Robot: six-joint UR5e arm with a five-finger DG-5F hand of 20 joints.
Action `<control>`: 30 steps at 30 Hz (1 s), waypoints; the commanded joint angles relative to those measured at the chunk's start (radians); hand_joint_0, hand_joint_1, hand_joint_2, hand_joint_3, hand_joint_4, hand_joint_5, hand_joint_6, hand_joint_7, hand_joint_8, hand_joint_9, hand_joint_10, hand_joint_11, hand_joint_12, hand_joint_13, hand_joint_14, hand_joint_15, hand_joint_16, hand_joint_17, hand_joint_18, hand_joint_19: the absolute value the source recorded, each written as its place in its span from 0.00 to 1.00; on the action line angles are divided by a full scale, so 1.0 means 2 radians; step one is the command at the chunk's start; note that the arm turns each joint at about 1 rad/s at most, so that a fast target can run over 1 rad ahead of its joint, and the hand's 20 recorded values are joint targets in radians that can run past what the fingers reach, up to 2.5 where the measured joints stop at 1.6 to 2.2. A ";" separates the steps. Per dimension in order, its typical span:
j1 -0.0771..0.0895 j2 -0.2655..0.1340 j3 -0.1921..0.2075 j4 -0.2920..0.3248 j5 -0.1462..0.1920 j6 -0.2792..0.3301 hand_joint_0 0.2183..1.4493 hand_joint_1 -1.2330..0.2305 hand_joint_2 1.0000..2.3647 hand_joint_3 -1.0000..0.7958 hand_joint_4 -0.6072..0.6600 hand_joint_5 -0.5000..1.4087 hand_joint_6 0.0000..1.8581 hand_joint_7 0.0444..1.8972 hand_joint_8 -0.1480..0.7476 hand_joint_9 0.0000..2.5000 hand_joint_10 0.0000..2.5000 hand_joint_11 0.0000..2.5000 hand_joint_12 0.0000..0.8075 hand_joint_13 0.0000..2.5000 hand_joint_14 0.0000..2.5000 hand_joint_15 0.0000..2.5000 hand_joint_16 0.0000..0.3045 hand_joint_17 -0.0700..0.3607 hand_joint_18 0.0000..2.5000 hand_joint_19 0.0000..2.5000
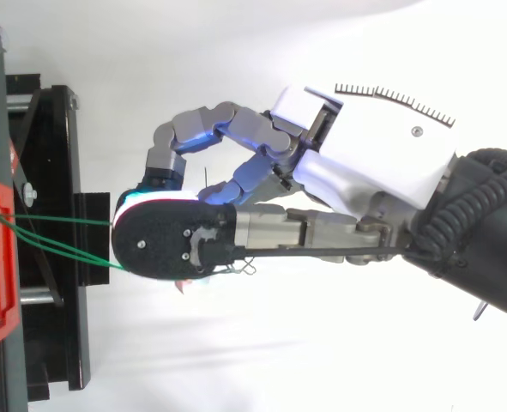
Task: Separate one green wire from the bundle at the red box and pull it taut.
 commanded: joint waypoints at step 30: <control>0.000 0.000 0.000 0.000 0.002 0.002 0.31 0.27 0.01 0.48 0.43 0.18 0.48 0.54 0.42 0.42 0.01 0.28 0.44 0.23 0.00 0.10 0.15 0.40 0.19 0.12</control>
